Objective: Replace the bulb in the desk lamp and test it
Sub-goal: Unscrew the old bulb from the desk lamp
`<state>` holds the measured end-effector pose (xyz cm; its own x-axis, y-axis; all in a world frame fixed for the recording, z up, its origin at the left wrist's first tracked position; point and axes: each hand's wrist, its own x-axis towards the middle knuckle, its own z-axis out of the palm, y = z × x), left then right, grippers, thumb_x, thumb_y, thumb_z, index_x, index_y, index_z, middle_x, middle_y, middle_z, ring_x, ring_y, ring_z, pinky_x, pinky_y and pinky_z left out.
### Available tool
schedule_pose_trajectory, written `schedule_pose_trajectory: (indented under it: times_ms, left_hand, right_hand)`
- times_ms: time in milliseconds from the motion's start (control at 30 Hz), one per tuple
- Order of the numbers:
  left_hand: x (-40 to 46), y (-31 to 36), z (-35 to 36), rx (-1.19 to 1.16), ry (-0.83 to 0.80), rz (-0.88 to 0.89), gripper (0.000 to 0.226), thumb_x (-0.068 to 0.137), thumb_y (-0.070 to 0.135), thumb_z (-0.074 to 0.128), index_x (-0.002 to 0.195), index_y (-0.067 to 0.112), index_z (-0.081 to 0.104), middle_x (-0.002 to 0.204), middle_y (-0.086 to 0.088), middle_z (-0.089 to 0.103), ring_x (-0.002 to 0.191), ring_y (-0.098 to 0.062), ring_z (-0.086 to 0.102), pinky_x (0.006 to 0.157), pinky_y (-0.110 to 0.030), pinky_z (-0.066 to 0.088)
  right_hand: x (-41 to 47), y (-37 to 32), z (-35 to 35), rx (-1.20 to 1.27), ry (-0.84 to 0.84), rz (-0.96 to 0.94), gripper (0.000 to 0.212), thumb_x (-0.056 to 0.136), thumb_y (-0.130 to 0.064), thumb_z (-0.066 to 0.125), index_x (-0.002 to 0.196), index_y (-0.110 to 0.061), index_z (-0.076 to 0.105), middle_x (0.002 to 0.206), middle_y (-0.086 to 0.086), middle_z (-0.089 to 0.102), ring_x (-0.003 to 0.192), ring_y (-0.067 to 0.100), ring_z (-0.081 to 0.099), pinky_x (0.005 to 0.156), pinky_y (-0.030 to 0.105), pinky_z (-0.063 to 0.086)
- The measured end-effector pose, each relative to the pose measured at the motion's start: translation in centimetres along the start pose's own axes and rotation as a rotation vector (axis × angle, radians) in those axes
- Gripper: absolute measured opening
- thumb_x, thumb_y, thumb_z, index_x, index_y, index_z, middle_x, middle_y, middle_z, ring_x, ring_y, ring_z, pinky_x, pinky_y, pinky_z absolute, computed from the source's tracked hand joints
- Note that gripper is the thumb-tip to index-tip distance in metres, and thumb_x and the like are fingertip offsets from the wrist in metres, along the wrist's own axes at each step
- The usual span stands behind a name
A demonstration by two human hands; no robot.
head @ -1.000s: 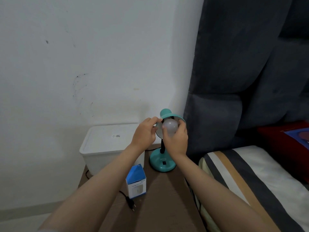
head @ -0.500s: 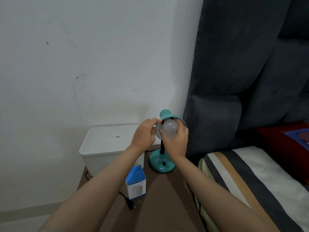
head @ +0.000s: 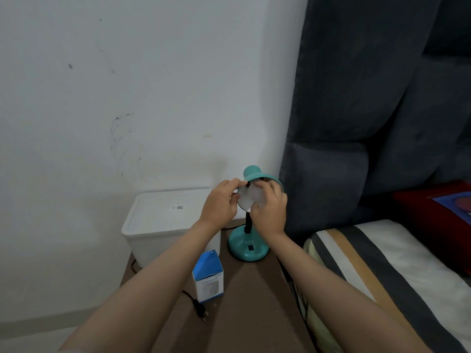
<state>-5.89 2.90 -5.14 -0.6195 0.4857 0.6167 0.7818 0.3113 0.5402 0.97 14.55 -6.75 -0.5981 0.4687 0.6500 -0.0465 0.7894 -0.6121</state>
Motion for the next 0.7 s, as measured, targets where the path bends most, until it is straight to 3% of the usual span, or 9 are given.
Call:
schedule_pose_trajectory:
  times_ms: [167,300,367,500,567,700]
  left_hand:
    - [0.1,0.1,-0.1,-0.016,0.000,-0.010,0.040,0.082,-0.006,0.053,0.114,0.017,0.059,0.099,-0.010,0.063,0.091,-0.025,0.061,0.078,-0.046,0.054]
    - [0.1,0.0,0.0,-0.009,0.009,-0.017,0.039,0.083,-0.005,0.053,0.114,0.017,0.059,0.099,-0.010,0.063,0.090,-0.025,0.061,0.077,-0.045,0.054]
    - [0.0,0.0,0.1,-0.003,0.012,-0.006,0.039,0.083,-0.005,0.053,0.114,0.017,0.059,0.098,-0.010,0.063,0.089,-0.025,0.061,0.075,-0.046,0.054]
    - [-0.1,0.1,0.1,0.009,0.013,0.009,0.037,0.084,-0.003,0.053,0.114,0.017,0.059,0.096,-0.010,0.062,0.088,-0.026,0.061,0.073,-0.047,0.054]
    - [-0.2,0.0,0.1,0.010,0.016,0.007,0.036,0.084,-0.002,0.053,0.114,0.018,0.059,0.096,-0.010,0.062,0.088,-0.025,0.060,0.073,-0.048,0.054]
    - [-0.1,-0.2,0.1,0.006,0.029,-0.004,0.037,0.084,-0.003,0.052,0.114,0.018,0.059,0.096,-0.010,0.062,0.088,-0.025,0.060,0.074,-0.047,0.054]
  right_hand:
    - [-0.2,0.4,-0.6,-0.056,-0.032,-0.088,0.058,0.072,0.009,0.056,0.123,-0.018,0.056,0.130,0.004,0.052,0.106,0.032,0.047,0.080,0.040,0.052]
    - [-1.3,0.8,-0.3,0.025,-0.039,0.005,0.066,0.078,-0.012,0.068,0.137,-0.014,0.039,0.139,0.011,0.042,0.126,0.028,0.043,0.093,0.035,0.046]
    - [-1.7,0.5,0.0,0.137,0.007,0.105,0.063,0.081,-0.024,0.069,0.135,-0.012,0.039,0.133,0.011,0.047,0.120,0.025,0.049,0.092,0.034,0.048]
    - [-0.8,-0.3,0.2,0.362,0.031,0.392,0.054,0.084,-0.040,0.067,0.125,-0.014,0.043,0.111,0.007,0.062,0.098,0.022,0.064,0.075,0.029,0.053]
    - [-0.4,-0.3,0.1,0.366,0.022,0.382,0.049,0.083,-0.036,0.069,0.121,-0.015,0.047,0.106,0.006,0.064,0.094,0.022,0.065,0.072,0.027,0.052]
    - [0.0,0.2,-0.3,0.264,-0.027,0.226,0.053,0.075,-0.015,0.071,0.125,-0.022,0.053,0.115,0.007,0.051,0.100,0.019,0.055,0.086,0.031,0.050]
